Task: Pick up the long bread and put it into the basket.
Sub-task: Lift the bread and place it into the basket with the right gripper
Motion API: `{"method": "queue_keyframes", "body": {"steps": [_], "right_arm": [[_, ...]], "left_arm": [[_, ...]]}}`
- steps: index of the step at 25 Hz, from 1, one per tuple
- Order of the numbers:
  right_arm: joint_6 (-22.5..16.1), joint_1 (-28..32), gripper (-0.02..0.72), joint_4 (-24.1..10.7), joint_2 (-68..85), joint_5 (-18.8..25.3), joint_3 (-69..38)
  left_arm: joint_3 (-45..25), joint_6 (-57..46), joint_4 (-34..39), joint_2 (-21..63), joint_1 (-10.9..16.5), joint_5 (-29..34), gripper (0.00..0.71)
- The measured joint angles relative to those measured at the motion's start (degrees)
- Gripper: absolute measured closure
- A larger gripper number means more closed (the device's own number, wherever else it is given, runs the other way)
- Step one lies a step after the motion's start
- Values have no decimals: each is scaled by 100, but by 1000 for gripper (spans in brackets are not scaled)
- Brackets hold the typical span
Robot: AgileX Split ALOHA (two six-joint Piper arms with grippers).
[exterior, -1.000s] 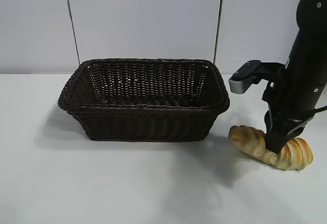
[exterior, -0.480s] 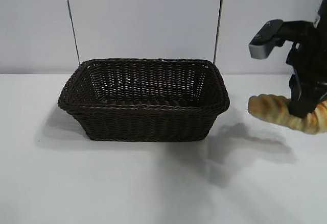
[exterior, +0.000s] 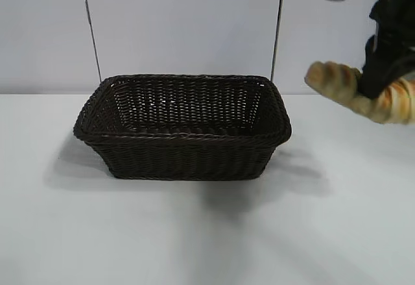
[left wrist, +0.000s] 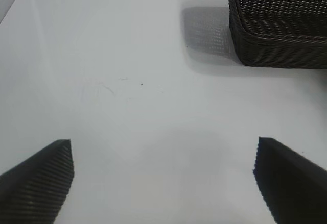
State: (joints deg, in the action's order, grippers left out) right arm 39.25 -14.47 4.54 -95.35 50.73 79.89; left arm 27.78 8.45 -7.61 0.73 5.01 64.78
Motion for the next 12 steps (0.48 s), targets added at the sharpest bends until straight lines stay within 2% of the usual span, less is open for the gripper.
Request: {"method": "queue_keyframes", "body": {"steps": [9, 12], "right_arm": [[37, -1204, 611, -7, -1562, 12, 1380], [37, -1520, 611, -146, -2129, -16, 1893]], "left_arm": [[0, 0, 0, 0, 0, 0, 21], [0, 0, 0, 0, 0, 0, 21]]}}
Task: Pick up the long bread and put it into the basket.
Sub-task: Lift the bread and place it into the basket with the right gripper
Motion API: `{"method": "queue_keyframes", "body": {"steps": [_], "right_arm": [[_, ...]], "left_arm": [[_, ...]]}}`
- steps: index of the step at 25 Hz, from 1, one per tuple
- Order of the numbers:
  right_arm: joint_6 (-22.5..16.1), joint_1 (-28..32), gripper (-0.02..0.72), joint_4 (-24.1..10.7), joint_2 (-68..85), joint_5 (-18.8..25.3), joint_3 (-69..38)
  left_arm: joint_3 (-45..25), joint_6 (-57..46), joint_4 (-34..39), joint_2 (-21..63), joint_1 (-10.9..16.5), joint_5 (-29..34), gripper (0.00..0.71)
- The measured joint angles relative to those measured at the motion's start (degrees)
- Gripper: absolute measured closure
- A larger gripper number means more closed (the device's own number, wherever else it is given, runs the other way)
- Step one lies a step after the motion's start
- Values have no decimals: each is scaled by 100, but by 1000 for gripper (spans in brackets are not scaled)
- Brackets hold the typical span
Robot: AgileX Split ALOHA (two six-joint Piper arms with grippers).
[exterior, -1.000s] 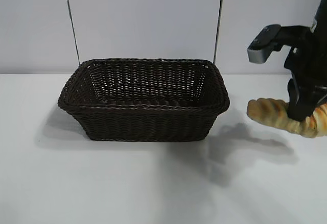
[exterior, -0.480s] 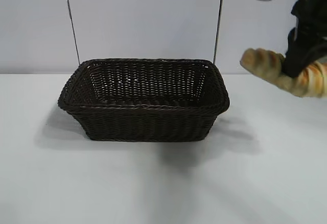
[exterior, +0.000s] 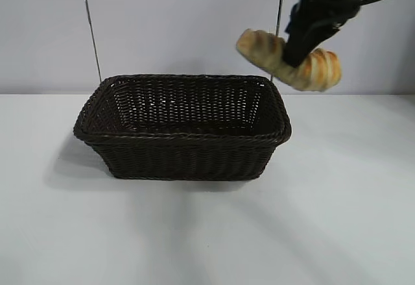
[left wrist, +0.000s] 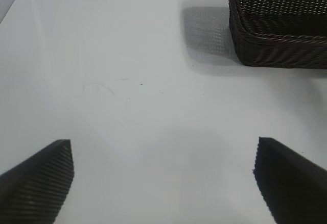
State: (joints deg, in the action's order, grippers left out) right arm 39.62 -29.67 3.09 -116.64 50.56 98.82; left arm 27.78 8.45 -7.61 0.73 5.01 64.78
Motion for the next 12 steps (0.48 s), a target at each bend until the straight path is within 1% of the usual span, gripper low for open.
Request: {"method": "queue_keyframes", "body": {"steps": [3, 6, 10, 11, 12], "right_arm": [[-84, -172, 611, -188, -556, -54, 445], [-99, -197, 611, -263, -1016, -64, 745], [-104, -204, 611, -309, -1323, -79, 817], [-104, -204, 602, -309, -1344, -79, 817], [-104, -204, 569, -309, -1342, -82, 821]], "left_arm": [[0, 0, 0, 0, 0, 0, 21], [0, 0, 0, 0, 0, 0, 21], [0, 0, 0, 0, 0, 0, 21], [0, 0, 0, 0, 0, 0, 21], [0, 0, 0, 0, 0, 0, 21]]}}
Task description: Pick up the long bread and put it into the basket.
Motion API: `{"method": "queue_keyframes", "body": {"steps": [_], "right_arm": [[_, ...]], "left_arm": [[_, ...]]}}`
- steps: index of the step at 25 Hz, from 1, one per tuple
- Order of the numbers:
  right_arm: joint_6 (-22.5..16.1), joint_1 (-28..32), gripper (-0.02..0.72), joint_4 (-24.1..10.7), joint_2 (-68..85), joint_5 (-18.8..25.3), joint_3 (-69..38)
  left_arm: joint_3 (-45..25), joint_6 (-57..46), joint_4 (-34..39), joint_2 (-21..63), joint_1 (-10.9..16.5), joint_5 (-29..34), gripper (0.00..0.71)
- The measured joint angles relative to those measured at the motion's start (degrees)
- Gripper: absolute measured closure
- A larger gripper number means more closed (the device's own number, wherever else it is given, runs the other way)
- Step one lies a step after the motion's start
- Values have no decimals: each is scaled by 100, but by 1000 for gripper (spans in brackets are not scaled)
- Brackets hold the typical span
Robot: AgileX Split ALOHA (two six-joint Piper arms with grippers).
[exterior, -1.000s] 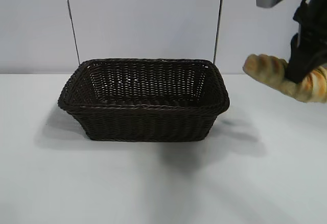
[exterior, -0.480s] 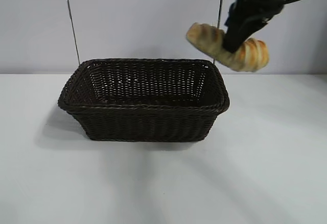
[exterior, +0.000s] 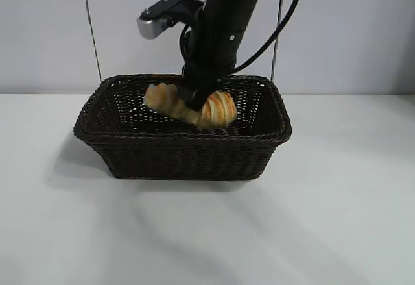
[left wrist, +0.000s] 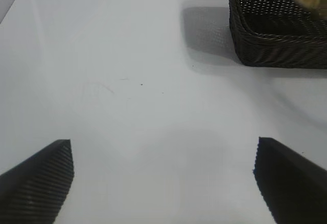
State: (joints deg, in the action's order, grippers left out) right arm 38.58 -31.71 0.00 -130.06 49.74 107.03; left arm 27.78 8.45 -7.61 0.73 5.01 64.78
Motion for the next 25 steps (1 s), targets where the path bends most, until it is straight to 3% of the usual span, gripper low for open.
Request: {"method": "queue_keyframes", "body": {"steps": [2, 4, 5, 7, 11, 15, 21, 25], "right_arm": [[0, 0, 423, 0, 0, -12, 2], [-5, 0, 188, 0, 0, -17, 13], [-11, -4, 115, 0, 0, -17, 13], [-71, -4, 50, 0, 49, -6, 13], [-457, -4, 17, 0, 322, -6, 13], [-1272, -4, 13, 0, 746, 15, 13], [-2668, 163, 9, -313, 1323, 364, 23], [-3066, 525, 9, -514, 1586, 630, 23]], "left_arm": [[0, 0, 0, 0, 0, 0, 21], [0, 0, 0, 0, 0, 0, 21], [0, 0, 0, 0, 0, 0, 21], [0, 0, 0, 0, 0, 0, 21], [0, 0, 0, 0, 0, 0, 21], [0, 0, 0, 0, 0, 0, 21], [0, 0, 0, 0, 0, 0, 21], [0, 0, 0, 0, 0, 0, 21]]}}
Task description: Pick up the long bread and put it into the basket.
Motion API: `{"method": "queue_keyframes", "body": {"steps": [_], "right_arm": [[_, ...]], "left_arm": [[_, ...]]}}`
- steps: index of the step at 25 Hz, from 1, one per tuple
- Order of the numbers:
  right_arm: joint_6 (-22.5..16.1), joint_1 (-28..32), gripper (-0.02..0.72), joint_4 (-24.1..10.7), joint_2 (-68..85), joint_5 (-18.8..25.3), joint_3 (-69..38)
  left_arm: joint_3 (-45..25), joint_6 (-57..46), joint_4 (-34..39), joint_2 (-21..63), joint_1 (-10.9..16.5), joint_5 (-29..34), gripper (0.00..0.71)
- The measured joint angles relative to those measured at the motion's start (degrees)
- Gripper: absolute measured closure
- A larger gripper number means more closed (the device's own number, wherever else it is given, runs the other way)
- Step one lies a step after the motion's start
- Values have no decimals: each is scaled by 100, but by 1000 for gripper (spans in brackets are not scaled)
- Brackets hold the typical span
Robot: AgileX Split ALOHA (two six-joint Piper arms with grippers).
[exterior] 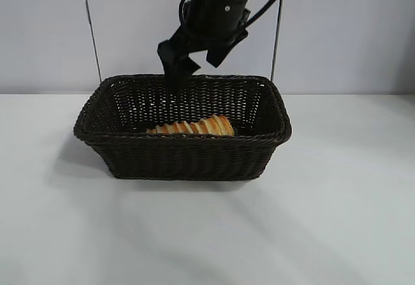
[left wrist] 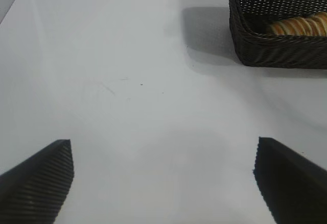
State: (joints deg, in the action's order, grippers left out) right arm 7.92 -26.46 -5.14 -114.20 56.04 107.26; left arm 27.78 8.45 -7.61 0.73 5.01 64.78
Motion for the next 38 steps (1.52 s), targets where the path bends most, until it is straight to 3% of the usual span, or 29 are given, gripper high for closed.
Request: {"method": "queue_keyframes", "body": {"steps": [6, 20, 28, 38], "right_arm": [[-196, 844, 9, -82, 306, 295, 8], [-216, 3377, 8, -194, 304, 990, 14], [-210, 4411, 8, 617, 678, 1226, 14], [-108, 4620, 8, 921, 2579, 1566, 14]], "left_arm": [[0, 0, 0, 0, 0, 0, 21], [0, 0, 0, 0, 0, 0, 21], [0, 0, 0, 0, 0, 0, 22], [0, 0, 0, 0, 0, 0, 22]]}}
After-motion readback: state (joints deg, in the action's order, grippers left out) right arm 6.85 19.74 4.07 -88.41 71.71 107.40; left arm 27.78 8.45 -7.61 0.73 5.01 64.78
